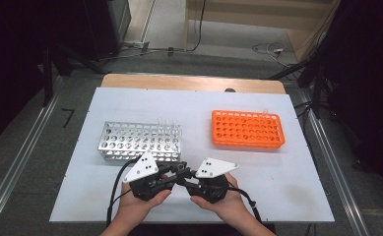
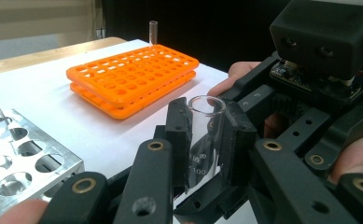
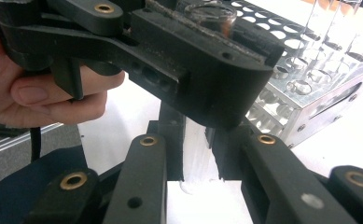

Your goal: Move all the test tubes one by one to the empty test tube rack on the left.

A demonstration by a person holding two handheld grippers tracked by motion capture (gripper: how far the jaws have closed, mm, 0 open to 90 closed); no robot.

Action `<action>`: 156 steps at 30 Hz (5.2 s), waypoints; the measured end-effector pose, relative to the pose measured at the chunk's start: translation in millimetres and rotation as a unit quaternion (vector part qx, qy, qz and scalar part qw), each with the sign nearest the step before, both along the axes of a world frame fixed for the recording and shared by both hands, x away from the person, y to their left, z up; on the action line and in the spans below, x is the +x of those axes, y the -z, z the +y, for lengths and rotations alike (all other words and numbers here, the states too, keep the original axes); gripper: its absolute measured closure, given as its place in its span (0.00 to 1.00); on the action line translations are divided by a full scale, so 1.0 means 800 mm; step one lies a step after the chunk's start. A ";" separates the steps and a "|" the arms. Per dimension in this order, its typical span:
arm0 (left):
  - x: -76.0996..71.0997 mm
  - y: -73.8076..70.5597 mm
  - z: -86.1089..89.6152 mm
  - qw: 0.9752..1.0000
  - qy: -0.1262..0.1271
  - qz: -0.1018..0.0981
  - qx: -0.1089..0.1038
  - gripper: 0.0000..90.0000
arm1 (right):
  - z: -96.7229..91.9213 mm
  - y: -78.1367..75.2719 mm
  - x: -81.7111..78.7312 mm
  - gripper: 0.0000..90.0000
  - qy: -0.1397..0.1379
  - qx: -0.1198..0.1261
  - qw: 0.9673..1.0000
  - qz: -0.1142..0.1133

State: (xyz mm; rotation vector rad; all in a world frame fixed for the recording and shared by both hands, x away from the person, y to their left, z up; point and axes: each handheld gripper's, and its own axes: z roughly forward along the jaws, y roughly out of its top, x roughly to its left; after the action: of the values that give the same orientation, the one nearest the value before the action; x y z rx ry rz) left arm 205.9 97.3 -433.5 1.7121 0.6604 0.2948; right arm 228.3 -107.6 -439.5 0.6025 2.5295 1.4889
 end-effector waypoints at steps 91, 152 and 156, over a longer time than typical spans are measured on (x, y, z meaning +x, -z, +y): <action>0.175 -0.012 0.093 0.981 -0.193 -0.013 0.029 0.84 | -0.252 0.027 0.060 0.00 0.155 0.028 0.988 0.010; 0.069 -0.021 0.098 0.992 -0.127 0.002 -0.003 0.00 | -0.251 0.018 0.078 0.00 0.189 0.033 0.981 0.005; 0.055 -0.018 0.099 0.992 -0.123 -0.001 -0.007 0.00 | -0.254 0.015 0.084 0.00 0.197 0.035 0.980 0.004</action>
State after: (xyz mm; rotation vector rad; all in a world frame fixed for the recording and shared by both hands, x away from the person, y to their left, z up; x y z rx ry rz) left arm 249.9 176.3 -418.7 1.6174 0.8720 0.4625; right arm 295.2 -311.1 -451.8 1.0499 2.1963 1.4307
